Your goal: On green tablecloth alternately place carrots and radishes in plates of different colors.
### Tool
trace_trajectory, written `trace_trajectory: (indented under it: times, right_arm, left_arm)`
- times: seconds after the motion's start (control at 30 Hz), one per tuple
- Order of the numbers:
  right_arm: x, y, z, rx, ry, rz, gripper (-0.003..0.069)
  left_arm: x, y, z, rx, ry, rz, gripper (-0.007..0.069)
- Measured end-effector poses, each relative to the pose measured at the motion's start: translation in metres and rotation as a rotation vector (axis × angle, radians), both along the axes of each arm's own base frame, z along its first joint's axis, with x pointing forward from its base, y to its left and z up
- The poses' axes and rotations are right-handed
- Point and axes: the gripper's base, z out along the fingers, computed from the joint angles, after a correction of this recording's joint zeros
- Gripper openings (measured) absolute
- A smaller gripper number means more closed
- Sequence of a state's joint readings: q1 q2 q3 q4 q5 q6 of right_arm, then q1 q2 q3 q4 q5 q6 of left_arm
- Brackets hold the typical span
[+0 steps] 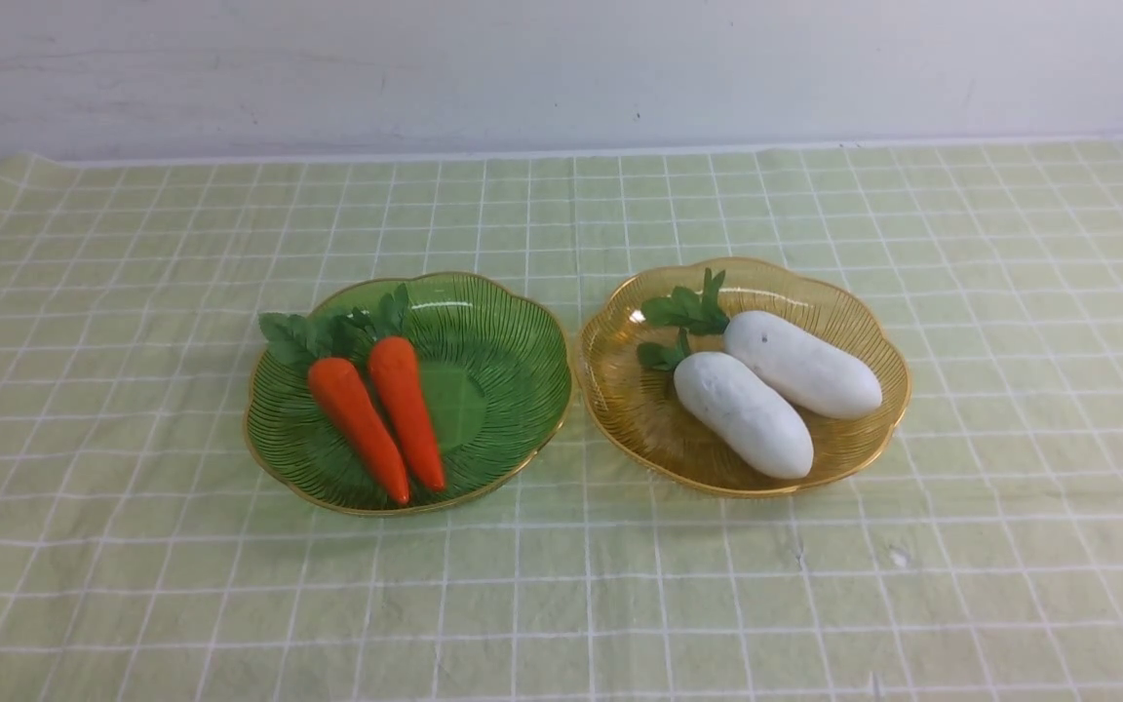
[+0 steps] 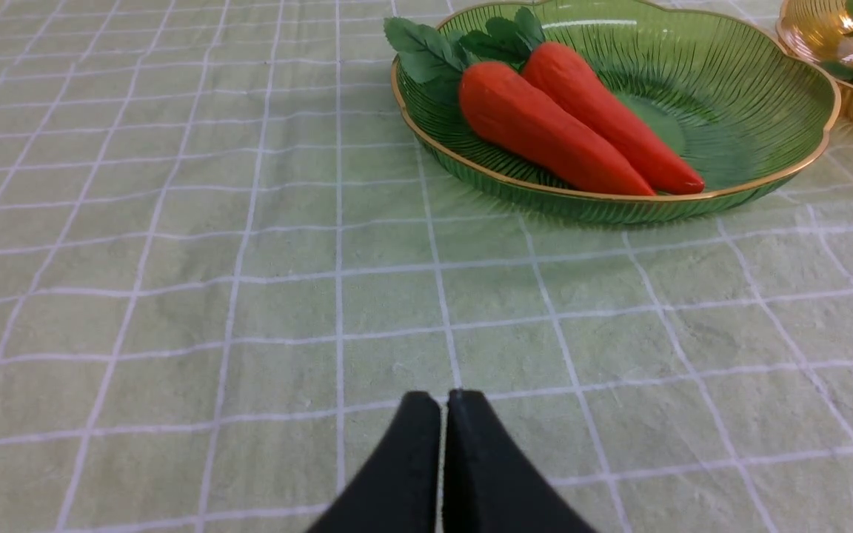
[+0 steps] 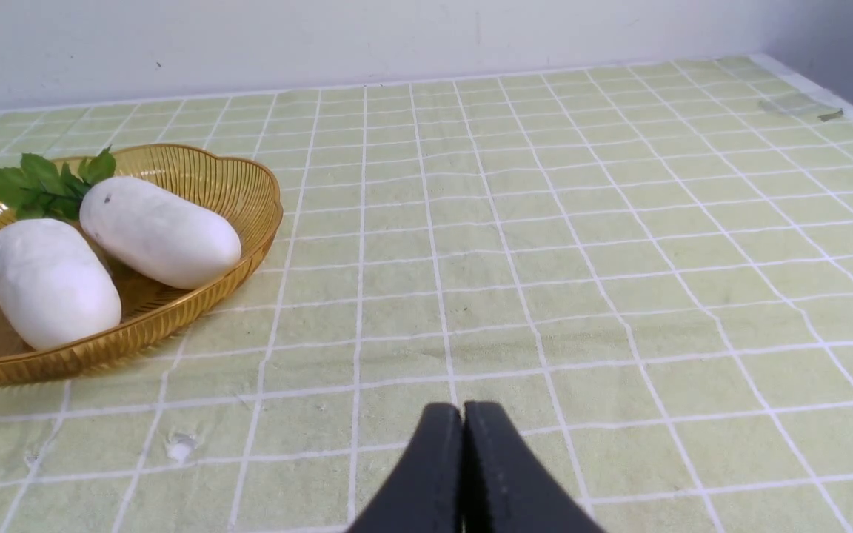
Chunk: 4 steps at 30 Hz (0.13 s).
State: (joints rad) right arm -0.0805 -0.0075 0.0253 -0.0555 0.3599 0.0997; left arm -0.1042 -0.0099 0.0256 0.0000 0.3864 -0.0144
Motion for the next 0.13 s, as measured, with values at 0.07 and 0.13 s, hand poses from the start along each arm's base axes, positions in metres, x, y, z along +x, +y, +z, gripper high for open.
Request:
trace_trajectory:
  times: [0.07, 0.13]
  right_arm:
    - [0.0, 0.0, 0.0, 0.0, 0.0, 0.0, -0.0015]
    - [0.0, 0.0, 0.0, 0.0, 0.0, 0.0, -0.0015]
  left_arm:
    - [0.0, 0.0, 0.0, 0.0, 0.0, 0.0, -0.0008]
    - [0.0, 0.0, 0.0, 0.0, 0.0, 0.0, -0.0008]
